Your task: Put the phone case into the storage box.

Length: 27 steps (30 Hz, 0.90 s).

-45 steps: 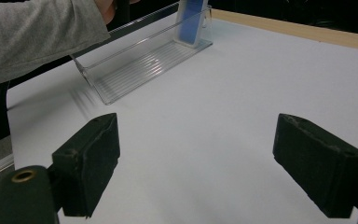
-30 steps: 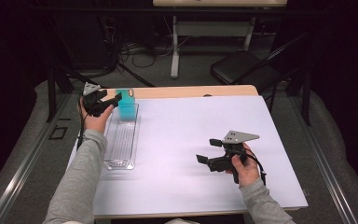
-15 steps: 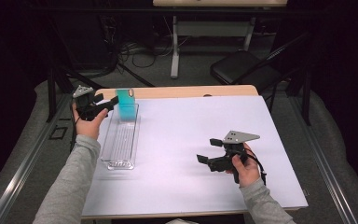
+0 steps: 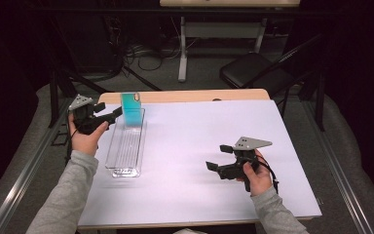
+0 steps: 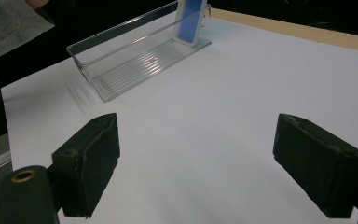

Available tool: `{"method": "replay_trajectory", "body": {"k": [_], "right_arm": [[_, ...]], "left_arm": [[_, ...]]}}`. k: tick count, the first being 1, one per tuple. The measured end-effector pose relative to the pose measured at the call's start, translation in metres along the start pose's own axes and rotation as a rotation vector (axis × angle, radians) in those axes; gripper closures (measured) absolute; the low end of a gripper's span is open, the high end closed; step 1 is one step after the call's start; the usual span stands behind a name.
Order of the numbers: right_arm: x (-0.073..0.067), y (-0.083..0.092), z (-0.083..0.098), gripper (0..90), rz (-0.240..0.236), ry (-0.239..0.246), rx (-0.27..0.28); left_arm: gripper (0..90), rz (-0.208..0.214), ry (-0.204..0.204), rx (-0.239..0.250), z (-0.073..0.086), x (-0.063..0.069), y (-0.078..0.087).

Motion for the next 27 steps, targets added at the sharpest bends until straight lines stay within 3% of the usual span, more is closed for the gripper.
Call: {"method": "replay_trajectory", "body": {"k": [15,18,21,27], "right_arm": [[-0.001,0.005,0.000,14.3,0.012,-0.008,0.009],[-0.002,0.005,0.000,14.3,0.011,-0.008,0.008],[-0.002,0.006,0.000,14.2,0.012,-0.008,0.008],[-0.003,0.008,0.000,14.2,0.018,-0.005,0.014]], "left_arm": [[16.8,0.110,0.025,0.024,0.008,0.021,0.038],[15.4,0.110,-0.005,0.013,0.011,0.025,0.045],[15.7,0.126,0.015,0.007,0.013,0.028,0.050],[15.8,0.135,-0.005,0.009,0.020,0.034,0.063]]}}
Point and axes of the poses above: each handheld gripper's, and its own axes: y roughly backward along the jaws, z roughly out of its underside, x roughly to its right, the point moved 1 cm from there along -y, roughly forward along the jaws, and after that the axes turned 1 degree about -x, right-handed, at the moved point
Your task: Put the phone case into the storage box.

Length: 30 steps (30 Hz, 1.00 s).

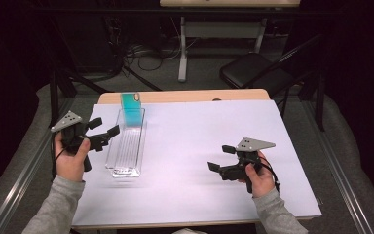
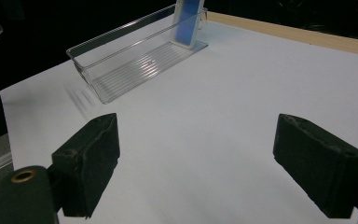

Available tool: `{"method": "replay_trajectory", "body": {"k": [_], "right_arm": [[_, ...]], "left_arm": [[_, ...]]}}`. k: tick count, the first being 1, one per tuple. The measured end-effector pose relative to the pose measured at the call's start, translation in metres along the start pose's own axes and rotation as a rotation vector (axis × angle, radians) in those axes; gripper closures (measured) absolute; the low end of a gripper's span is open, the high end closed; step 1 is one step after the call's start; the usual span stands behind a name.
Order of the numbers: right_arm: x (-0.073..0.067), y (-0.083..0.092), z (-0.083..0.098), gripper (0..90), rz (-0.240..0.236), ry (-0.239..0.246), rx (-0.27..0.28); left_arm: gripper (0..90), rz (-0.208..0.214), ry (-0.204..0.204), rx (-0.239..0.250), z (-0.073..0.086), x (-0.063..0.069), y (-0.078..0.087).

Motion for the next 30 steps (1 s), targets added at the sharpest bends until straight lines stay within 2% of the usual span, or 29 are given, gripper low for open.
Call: {"method": "replay_trajectory", "body": {"k": [9,13,17,23,27,28,30], "right_arm": [[-0.002,0.009,0.000,14.1,0.018,0.014,-0.003],[-0.004,0.013,0.001,13.9,0.034,0.027,0.002],[-0.009,0.017,0.002,13.6,0.047,0.039,0.006],[-0.013,0.025,0.006,13.6,0.058,0.049,0.002],[-0.013,0.031,0.010,13.6,0.068,0.048,0.003],[-0.013,0.032,0.011,13.6,0.072,0.046,-0.001],[-0.013,0.035,0.012,13.6,0.076,0.046,0.002]], "left_arm": [[15.6,0.046,-0.045,-0.008,0.009,0.018,0.012],[15.4,0.080,-0.034,0.003,0.016,0.025,0.015],[14.9,0.103,-0.051,0.003,0.024,0.033,0.016],[12.3,0.114,-0.078,-0.012,0.038,0.042,0.019],[11.2,0.116,-0.058,-0.027,0.050,0.045,0.020],[10.5,0.119,-0.075,-0.034,0.053,0.045,0.021],[7.1,0.115,-0.082,-0.042,0.057,0.045,0.021]]}}
Point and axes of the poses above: each handheld gripper's, and its own axes: y roughly backward along the jaws, z roughly out of its underside, x roughly to its right, the point moved 1 cm from there along -y, roughly forward along the jaws, and after that the axes turned 1 degree about -x, right-handed, at the moved point
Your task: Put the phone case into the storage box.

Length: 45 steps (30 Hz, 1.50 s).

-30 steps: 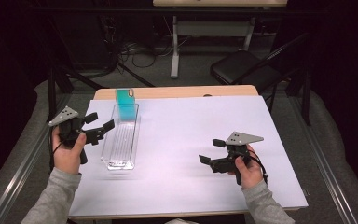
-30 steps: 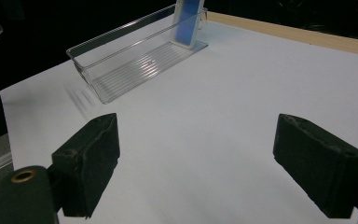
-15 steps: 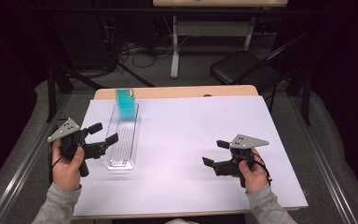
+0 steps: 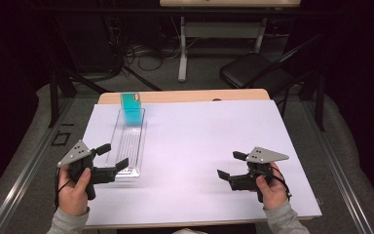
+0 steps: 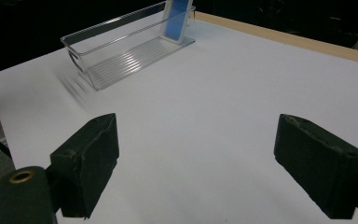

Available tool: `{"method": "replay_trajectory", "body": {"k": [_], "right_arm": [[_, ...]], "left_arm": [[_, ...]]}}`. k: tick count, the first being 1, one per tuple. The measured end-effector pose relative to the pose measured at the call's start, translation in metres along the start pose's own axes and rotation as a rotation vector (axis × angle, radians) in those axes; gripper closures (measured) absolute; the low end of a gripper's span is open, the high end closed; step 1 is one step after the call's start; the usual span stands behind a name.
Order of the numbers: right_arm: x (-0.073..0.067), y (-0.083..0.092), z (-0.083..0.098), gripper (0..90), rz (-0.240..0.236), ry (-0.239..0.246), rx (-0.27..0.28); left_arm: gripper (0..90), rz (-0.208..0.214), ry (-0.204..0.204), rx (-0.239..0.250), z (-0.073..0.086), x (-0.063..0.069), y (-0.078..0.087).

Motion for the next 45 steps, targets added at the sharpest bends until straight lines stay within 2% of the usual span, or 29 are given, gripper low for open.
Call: {"method": "replay_trajectory", "body": {"k": [3,7,11,19,23,30,34,45], "right_arm": [[0.001,0.003,0.003,13.6,0.011,-0.004,0.003],[0.004,0.006,0.006,13.6,0.025,-0.006,-0.001],[0.006,0.010,0.010,13.6,0.039,-0.012,-0.002],[0.011,0.018,0.016,13.6,0.074,-0.020,0.010],[0.014,0.020,0.020,13.6,0.094,-0.024,0.010],[0.020,0.025,0.028,13.6,0.132,-0.031,0.015],[0.024,0.029,0.034,13.6,0.161,-0.025,0.013],[0.035,0.036,0.047,13.6,0.207,-0.054,0.009]], "left_arm": [[4.0,0.007,-0.016,-0.017,0.007,0.001,0.000],[1.0,0.011,-0.038,-0.012,0.015,0.004,0.000],[0.3,0.024,-0.035,-0.016,0.022,0.005,-0.001],[0.3,0.019,-0.034,-0.025,0.033,0.004,-0.001],[0.3,0.024,-0.058,-0.019,0.037,0.003,0.000],[0.3,0.021,-0.047,0.018,0.043,0.000,0.006],[0.3,0.011,-0.042,0.020,0.046,-0.004,0.008],[0.3,-0.010,-0.029,0.025,0.051,-0.012,0.009]]}}
Point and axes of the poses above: each handheld gripper's, and its own axes: y roughly backward along the jaws, z roughly out of its underside, x roughly to its right, the point moved 1 cm from there along -y, roughly forward along the jaws, and after that the axes turned 1 degree about -x, right-handed, at the moved point
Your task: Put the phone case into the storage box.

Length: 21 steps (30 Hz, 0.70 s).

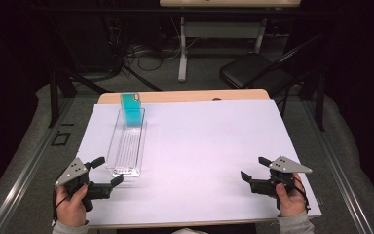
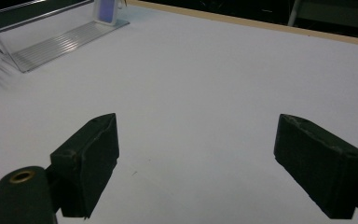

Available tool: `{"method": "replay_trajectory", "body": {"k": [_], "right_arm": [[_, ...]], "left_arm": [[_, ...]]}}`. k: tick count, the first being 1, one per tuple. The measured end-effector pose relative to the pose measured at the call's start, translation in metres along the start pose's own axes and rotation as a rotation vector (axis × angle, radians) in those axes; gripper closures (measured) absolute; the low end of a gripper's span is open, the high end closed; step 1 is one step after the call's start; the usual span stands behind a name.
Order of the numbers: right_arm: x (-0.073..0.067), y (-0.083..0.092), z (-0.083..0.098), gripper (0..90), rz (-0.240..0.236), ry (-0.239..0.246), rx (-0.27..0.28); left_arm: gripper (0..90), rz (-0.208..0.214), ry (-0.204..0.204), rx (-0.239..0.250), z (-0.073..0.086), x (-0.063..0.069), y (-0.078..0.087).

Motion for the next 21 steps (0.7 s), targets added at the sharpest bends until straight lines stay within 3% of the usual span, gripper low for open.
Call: {"method": "replay_trajectory", "body": {"k": [21], "right_arm": [[0.015,-0.004,0.013,13.7,0.061,-0.042,-0.003]], "left_arm": [[0.3,-0.027,0.038,-0.006,0.010,-0.012,0.003]]}}
Point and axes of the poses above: each handheld gripper's, and its own axes: y roughly backward along the jaws, z roughly out of its underside, x roughly to its right, the point moved 1 cm from there along -y, roughly forward along the jaws, and after that the axes turned 1 degree about -x, right-handed, at the moved point
